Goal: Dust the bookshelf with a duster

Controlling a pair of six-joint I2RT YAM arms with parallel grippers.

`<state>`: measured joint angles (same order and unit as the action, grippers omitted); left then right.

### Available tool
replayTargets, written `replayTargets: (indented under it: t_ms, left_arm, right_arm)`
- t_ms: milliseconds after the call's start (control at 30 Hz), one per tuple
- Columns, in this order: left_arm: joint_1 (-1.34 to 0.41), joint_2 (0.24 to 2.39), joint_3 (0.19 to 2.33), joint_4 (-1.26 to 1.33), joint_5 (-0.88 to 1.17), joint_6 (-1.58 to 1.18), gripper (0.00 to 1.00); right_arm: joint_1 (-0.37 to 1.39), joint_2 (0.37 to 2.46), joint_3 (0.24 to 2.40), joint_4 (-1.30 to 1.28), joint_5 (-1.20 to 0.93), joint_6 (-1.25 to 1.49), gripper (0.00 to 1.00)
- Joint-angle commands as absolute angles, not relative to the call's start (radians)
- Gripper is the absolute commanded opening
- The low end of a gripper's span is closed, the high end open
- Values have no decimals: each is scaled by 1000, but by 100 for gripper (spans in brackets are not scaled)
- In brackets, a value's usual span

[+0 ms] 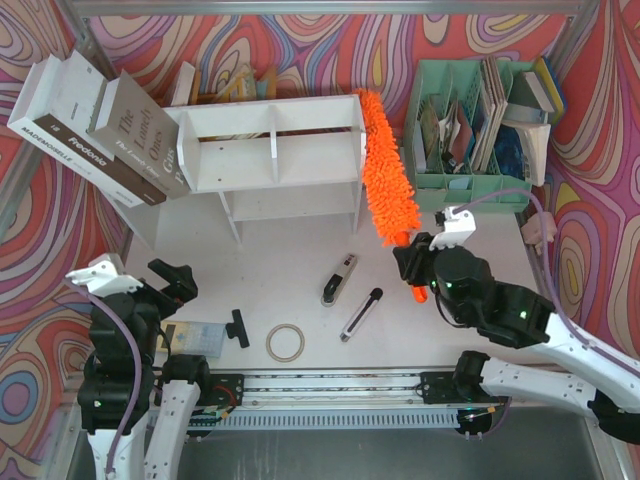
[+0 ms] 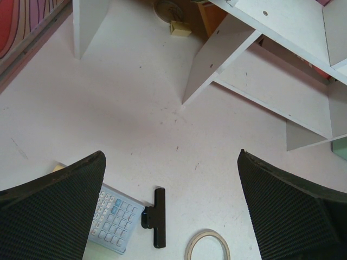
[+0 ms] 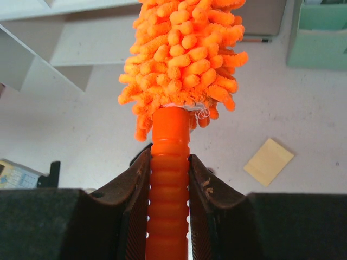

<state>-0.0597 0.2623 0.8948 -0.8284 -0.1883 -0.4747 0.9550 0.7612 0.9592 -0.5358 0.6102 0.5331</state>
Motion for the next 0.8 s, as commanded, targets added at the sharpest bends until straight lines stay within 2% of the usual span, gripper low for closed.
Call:
replayTargets:
  t_ms: [0,333,500,633,767]
  left_arm:
    - [-55,274,883,-821,-186,-479,98]
    - [-55,343,905,-838,-134,-486,98]
    - [-55,469,1004,-864,-27,-592,98]
    - [-55,563,1106,-818,141,-633,98]
    - [-58,585,1238,-835,141,-656,98]
  right_arm:
    - [967,732,1047,-407,605,433,0]
    - [968,633,1025,-282,546,273,0]
    - [967,582,976,-218,410,183,0]
    - [967,561,923,-176,305,146,0]
    - [968,544,870,-126,248,118,0]
